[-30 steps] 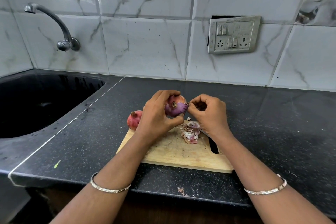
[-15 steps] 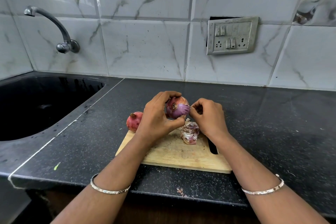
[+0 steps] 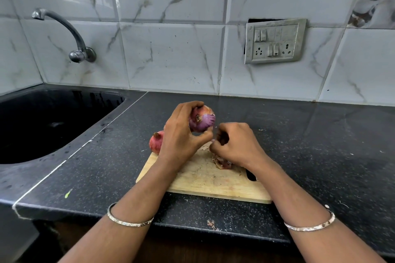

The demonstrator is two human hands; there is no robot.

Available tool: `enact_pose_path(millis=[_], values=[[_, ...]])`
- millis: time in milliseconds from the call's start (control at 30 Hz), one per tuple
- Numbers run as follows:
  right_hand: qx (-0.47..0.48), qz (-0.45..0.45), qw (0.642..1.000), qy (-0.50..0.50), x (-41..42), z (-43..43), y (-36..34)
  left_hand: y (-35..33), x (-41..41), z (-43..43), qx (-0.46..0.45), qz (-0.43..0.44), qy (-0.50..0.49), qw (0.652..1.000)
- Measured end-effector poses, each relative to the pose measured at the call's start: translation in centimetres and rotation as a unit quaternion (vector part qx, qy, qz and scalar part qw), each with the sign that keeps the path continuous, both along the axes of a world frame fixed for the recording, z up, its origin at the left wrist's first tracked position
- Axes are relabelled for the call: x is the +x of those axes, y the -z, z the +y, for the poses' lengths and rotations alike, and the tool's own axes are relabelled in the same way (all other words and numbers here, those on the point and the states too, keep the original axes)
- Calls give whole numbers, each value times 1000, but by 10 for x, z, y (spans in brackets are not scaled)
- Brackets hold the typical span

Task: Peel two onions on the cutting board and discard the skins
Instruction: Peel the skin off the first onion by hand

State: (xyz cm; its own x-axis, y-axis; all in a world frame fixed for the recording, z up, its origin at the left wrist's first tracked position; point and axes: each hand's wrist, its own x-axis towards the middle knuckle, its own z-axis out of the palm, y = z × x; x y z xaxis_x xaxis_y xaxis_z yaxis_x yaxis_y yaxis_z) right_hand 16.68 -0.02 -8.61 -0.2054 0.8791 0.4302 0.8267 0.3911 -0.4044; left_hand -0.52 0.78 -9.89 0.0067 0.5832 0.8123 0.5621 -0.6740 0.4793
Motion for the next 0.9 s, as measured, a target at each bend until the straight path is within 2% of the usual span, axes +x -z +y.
enact_pose_path(millis=[100,367,500,600,700,900], values=[[22,1,1000,-20,0,-3,0,-1,0,1,-4,-5,-19,1000],[83,26,996,25,8,1,0,1,0,1,-21,29,5,999],[99,89,991,6,10,1,-2,-1,1,-1,-32,49,1,998],[148,139,979,-32,8,1,-3,-1,0,-1,-42,59,5,997],[192,142,969,-56,7,2,-3,-1,1,-2,-46,67,24,996],[218,145,962,-73,10,8,0,-2,0,-2,-50,80,30,995]])
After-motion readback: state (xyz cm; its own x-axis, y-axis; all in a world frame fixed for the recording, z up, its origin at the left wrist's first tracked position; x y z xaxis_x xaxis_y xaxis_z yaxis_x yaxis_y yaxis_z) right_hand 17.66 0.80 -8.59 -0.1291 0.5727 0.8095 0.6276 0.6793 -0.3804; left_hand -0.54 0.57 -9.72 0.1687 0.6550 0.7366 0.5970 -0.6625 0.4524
